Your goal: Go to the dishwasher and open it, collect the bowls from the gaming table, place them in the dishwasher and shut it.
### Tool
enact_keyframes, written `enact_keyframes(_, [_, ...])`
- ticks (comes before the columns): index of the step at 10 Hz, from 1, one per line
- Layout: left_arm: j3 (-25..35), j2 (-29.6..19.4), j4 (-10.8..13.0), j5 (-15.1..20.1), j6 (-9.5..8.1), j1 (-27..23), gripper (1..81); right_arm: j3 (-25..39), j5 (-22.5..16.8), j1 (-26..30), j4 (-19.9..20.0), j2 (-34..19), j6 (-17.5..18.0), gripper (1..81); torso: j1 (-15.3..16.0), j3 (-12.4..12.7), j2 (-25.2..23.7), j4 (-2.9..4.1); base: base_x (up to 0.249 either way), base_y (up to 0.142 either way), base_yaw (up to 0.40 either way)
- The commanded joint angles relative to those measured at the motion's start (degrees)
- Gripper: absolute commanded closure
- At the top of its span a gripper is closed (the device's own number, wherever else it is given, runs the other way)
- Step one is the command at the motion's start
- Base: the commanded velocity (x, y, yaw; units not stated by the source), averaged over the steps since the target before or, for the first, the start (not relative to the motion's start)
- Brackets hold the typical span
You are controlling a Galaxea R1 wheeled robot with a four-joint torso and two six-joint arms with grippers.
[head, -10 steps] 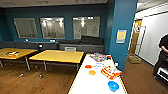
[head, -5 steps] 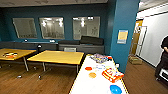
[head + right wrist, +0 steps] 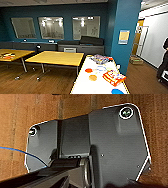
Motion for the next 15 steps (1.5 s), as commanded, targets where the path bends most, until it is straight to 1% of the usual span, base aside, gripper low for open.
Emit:
enact_keyframes(1, [-0.03,0.07,-0.22,2.8,0.18,-3.27,1.0,0.2,-2.68,2.77,-0.26,0.11,-0.32,1.0,0.0,0.0,0.0,0.0,0.126,0.0,0.0])
enact_keyframes(2, [-0.03,0.07,-0.22,2.8,0.18,-3.27,1.0,0.2,-2.68,2.77,-0.18,0.03,-0.32,1.0,0.0,0.0,0.0,0.0,0.117,0.0,0.0])
enact_keyframes(5, [-0.03,0.07,-0.39,2.71,0.09,-3.27,1.0,0.55,-2.51,3.03,0.44,-0.41,-0.15,1.0,0.06,-0.02,0.04,0.0,0.0,0.0,0.0])
enact_keyframes(6, [-0.03,0.07,-0.39,2.71,0.09,-3.27,1.0,1.69,-2.16,2.95,0.52,-1.29,0.12,1.0,0.05,0.0,0.02,0.0,0.0,0.0,0.0])
enact_keyframes(7, [-0.03,-0.02,-0.48,2.71,0.0,-3.27,1.0,4.21,-0.85,2.77,0.7,-3.29,0.37,1.0,0.02,0.0,0.02,0.0,0.0,0.0,0.0])
enact_keyframes(8, [-0.03,-0.11,-0.39,2.71,0.0,-3.27,1.0,8.11,0.92,2.25,0.7,-6.21,0.55,1.0,0.02,0.0,0.02,0.0,0.0,0.0,0.0])
enact_keyframes(9, [-0.03,-0.11,-0.39,2.54,0.0,-3.27,1.0,14.02,2.15,2.25,1.31,-10.3,1.16,1.0,0.02,0.0,0.02,0.0,0.0,0.0,0.0])
enact_keyframes(10, [-0.03,0.07,-0.3,2.54,0.0,-3.27,1.0,21.73,2.33,2.42,2.19,-15.79,2.05,1.0,0.02,0.0,0.02,0.0,0.0,0.0,0.0])
enact_keyframes(11, [-0.03,0.24,-0.3,2.54,0.0,-3.27,1.0,31.55,3.19,2.94,2.55,-22.58,2.84,1.0,0.02,0.0,0.02,0.0,0.0,0.0,0.0])
enact_keyframes(12, [-0.03,0.24,-0.22,2.54,0.0,-3.27,1.0,38.38,3.73,3.73,2.55,-27.01,3.02,1.0,0.02,0.0,0.02,0.0,0.0,0.0,0.0])
enact_keyframes(13, [-0.03,0.33,-0.22,2.54,0.0,-3.27,1.0,46.53,4.08,4.69,2.37,-32.1,3.27,1.0,0.02,0.0,0.02,0.0,0.0,0.0,0.0])
enact_keyframes(15, [-0.03,0.33,-0.22,2.54,0.0,-3.27,1.0,57.22,5.4,6.72,5.26,-40.46,3.54,1.0,0.02,0.0,0.02,0.0,0.0,0.0,0.0])
